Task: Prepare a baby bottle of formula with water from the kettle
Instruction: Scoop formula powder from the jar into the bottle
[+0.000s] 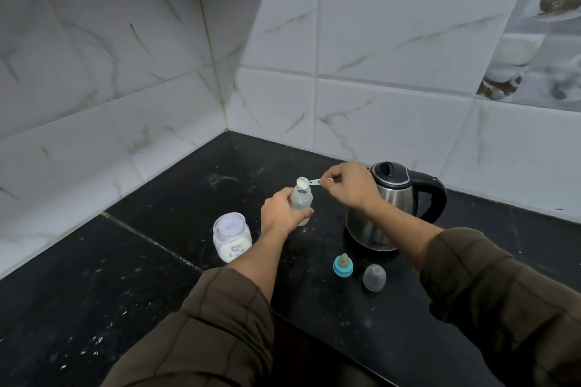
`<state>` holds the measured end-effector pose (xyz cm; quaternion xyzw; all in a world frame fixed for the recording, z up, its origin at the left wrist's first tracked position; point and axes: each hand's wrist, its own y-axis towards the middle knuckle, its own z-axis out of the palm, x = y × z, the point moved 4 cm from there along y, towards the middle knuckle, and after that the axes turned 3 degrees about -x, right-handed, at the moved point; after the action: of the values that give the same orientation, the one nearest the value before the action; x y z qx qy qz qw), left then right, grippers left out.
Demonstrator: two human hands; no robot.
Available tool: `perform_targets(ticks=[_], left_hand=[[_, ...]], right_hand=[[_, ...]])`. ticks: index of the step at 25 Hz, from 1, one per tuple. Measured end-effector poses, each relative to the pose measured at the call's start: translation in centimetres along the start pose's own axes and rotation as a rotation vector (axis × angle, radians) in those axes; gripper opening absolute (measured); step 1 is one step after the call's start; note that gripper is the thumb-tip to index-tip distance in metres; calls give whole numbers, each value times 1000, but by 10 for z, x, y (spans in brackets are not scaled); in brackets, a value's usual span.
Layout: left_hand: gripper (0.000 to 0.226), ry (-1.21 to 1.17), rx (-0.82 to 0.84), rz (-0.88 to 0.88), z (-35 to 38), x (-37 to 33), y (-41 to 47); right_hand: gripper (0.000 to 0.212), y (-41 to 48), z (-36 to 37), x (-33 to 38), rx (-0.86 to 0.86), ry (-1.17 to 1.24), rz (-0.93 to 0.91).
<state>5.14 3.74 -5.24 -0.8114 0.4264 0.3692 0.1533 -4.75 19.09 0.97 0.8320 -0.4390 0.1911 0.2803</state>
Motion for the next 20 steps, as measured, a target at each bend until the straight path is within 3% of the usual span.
perform_targets(ticks=[4, 6, 14, 17, 20], left_hand=[[64, -3, -30, -1, -8, -2, 7], [65, 2, -39, 1, -11, -2, 10], [64, -17, -46, 3, -14, -2, 19], [64, -22, -40, -8, -12, 1, 20], [65, -15, -29, -16, -8, 3, 18]], right_hand=[[15, -5, 5, 10, -83, -302, -441], [19, -8, 8, 10, -134, -367, -569], [21, -9, 2, 14, -352, -405, -740], [18, -10, 4, 13, -340, -416, -761], [20, -10, 2, 13, -254, -307, -653]])
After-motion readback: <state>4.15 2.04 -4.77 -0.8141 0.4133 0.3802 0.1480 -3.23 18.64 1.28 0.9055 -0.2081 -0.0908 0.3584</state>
